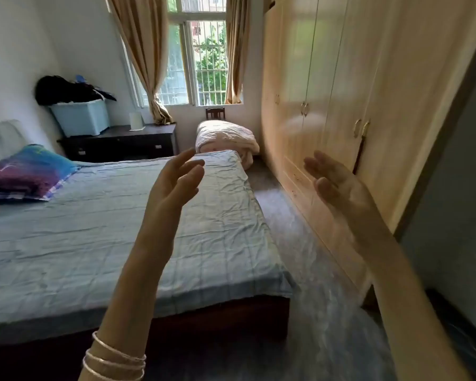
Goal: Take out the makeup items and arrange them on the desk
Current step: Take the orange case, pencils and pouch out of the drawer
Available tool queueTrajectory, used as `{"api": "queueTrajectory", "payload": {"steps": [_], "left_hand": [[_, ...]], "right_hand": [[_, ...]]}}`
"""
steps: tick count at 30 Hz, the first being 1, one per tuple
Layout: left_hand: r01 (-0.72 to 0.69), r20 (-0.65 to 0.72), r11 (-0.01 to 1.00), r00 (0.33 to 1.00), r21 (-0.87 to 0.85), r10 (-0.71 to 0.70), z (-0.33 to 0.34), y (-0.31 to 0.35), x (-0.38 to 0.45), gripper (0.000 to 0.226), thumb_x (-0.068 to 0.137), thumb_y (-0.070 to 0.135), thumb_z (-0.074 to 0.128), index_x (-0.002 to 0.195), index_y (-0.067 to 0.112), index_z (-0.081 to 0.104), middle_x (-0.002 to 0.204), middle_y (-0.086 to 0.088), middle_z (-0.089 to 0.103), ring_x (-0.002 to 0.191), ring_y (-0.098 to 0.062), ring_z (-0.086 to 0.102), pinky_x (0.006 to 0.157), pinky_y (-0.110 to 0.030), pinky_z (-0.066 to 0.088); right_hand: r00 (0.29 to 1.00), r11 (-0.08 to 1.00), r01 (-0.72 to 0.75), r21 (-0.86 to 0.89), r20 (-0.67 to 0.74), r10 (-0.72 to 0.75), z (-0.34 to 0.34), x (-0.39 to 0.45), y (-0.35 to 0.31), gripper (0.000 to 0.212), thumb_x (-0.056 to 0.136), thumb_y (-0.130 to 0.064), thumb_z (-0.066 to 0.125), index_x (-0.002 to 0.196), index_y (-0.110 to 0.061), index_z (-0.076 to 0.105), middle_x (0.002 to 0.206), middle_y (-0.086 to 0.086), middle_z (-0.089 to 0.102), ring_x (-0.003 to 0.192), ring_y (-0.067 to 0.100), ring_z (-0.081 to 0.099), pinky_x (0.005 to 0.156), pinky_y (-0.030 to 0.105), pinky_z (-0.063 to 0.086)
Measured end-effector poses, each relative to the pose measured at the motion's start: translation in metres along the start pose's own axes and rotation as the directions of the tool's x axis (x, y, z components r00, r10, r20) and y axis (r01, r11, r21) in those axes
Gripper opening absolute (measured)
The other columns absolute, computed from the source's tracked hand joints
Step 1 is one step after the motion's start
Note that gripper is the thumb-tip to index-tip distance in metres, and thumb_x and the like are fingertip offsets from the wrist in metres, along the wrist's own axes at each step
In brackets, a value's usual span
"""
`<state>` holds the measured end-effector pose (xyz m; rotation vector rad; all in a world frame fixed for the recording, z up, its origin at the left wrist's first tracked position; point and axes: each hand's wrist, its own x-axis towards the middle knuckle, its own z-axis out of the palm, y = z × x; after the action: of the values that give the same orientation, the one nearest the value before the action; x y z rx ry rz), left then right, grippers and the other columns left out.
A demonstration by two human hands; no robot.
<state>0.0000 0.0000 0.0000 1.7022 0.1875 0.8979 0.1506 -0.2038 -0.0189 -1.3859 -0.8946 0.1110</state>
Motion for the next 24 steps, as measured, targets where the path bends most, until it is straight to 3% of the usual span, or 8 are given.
{"api": "queueTrajectory", "payload": {"steps": [8,15,24], "left_hand": [[0.004,0.081,0.998,0.997,-0.069,0.002,0.072,-0.025,0.051,0.030,0.081,0.046,0.052,0.110,0.049,0.051,0.119,0.018,0.059,0.114,-0.002,0.056,0.088,-0.022,0.045],[0.016,0.044,0.993,0.999,-0.113,-0.011,0.156,-0.057,0.108,0.025,0.089,0.035,0.055,0.112,0.045,0.051,0.116,0.016,0.061,0.112,-0.003,0.058,0.088,-0.024,0.045],[-0.003,0.033,0.996,0.999,-0.093,0.006,0.250,-0.081,0.176,0.029,0.082,0.043,0.055,0.110,0.048,0.053,0.116,0.017,0.062,0.110,0.000,0.059,0.086,-0.023,0.046]], "right_hand": [[1.000,0.999,-0.015,-0.029,-0.019,0.015,-0.061,0.030,0.026,0.091,0.047,-0.081,0.066,0.125,-0.042,0.043,0.138,-0.015,0.050,0.125,-0.003,0.047,0.088,0.005,0.043],[1.000,1.000,0.007,-0.031,0.015,-0.007,-0.138,0.088,0.060,0.091,0.048,-0.078,0.069,0.126,-0.040,0.043,0.137,-0.014,0.051,0.126,-0.003,0.047,0.090,0.005,0.042],[0.999,0.999,0.016,-0.038,0.051,-0.014,-0.231,0.165,0.099,0.096,0.051,-0.077,0.068,0.133,-0.034,0.042,0.136,-0.014,0.052,0.125,-0.001,0.048,0.091,0.007,0.043]]}}
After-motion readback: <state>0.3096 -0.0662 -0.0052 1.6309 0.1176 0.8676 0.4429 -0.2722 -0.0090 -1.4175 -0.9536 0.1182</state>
